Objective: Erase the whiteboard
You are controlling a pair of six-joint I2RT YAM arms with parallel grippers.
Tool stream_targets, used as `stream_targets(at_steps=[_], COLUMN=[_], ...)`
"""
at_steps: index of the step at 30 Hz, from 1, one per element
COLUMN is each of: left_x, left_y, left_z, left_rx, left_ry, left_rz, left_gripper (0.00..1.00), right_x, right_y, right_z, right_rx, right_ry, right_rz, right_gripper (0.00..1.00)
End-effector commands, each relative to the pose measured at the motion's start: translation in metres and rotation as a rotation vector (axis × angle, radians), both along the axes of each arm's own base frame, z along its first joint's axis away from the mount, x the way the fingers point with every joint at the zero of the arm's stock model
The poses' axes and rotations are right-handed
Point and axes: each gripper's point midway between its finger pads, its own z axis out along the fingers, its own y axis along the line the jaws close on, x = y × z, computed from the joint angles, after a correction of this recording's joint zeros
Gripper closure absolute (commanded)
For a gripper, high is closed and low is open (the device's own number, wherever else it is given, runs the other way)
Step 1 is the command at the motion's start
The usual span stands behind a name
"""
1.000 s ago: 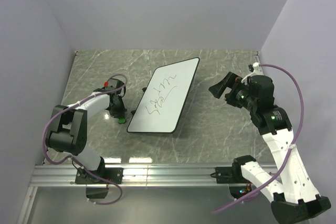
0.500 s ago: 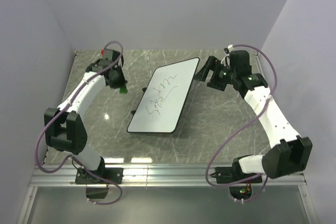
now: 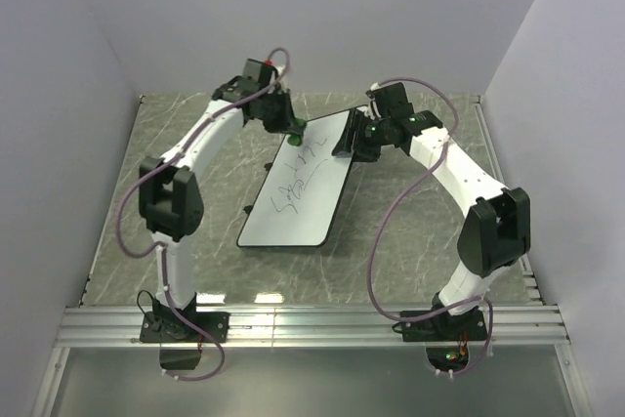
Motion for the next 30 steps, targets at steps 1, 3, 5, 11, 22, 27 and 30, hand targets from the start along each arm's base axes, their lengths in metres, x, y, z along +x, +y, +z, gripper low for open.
stream_targets(at_steps=[1,3,5,11,22,27,30], left_x=[-0.012,-0.013,-0.019,-0.035,-0.036,-0.021,-0.021], left_y=[-0.037,-0.042,-0.047,-0.064,-0.092,-0.058,-0.025], left_z=[0.021,0.024,0.023,0.016,-0.012,-0.072,-0.111], left_rx=[-0.089,-0.102,-0.123,-0.169,-0.143,-0.045,-0.006], left_ry=[-0.009,-0.007,0.008,0.038,0.117,0.251,0.319], left_rz=[-0.164,-0.193,-0.232,-0.319,-0.293,-0.138,-0.063], left_gripper=[1.0,1.0,1.0,1.0,1.0,1.0,1.0], right_x=[0.012,0.017,0.019,0.026,0.029,0.026,0.025], right_y=[0.002,0.001,0.001,0.003,0.003,0.002,0.001], right_z=[0.021,0.023,0.021,0.01,-0.011,-0.011,-0.012], right_rx=[-0.011,-0.027,-0.035,-0.039,-0.069,-0.082,-0.085], right_ry=[-0.059,-0.066,-0.056,-0.039,0.012,0.01,0.01], right_rz=[0.006,0.006,0.005,-0.01,-0.013,-0.011,-0.012], right_gripper=[0.45,0.46,0.47,0.75,1.0,1.0,1.0])
